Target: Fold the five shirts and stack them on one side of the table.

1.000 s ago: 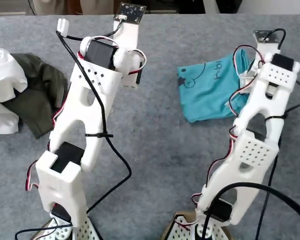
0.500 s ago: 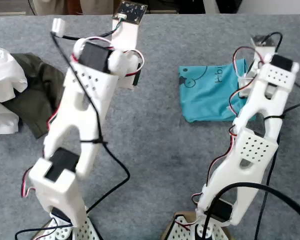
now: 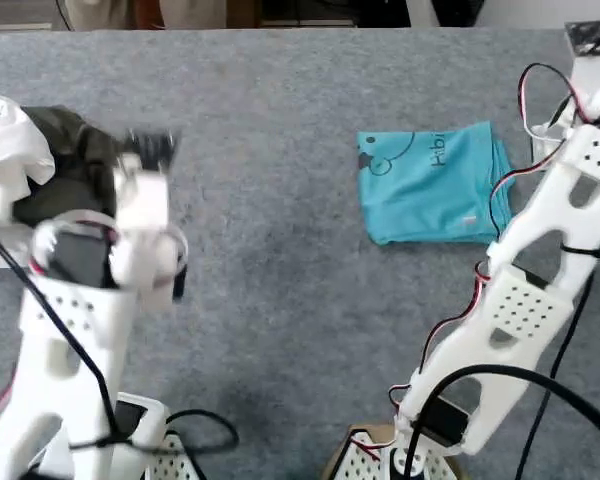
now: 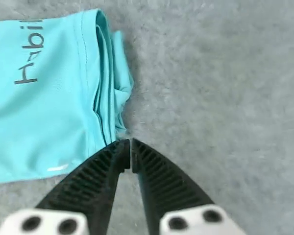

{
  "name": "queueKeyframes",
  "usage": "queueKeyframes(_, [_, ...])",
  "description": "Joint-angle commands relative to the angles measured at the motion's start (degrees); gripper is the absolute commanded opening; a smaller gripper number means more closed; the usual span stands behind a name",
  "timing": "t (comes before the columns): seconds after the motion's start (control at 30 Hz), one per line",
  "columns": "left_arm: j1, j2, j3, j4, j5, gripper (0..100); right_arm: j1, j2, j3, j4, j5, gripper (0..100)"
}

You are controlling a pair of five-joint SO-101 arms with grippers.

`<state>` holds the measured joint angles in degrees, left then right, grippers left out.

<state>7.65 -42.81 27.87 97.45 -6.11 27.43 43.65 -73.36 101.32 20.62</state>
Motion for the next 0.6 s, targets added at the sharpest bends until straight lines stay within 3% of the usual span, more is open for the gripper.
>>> queueKeyframes(0.0, [-1.4,-9.7,18.9,-6.9,-0.4,2,-0.6,-11.6,5.6,1.1,3.6,0.4])
queueKeyframes(0.2, [-12.0,-20.9,32.2,-23.6,-0.3,2,-5.3,-29.3,25.5,1.0,6.7,0.4])
queueKeyframes(0.33, [-15.0,-26.2,44.3,-36.8,-0.3,2,-8.6,-38.4,41.3,-1.1,6.3,0.4])
queueKeyframes(0.57, [-11.3,-32.1,54.4,-38.3,-0.3,11,-12.2,-56.4,78.7,-19.9,6.7,0.5])
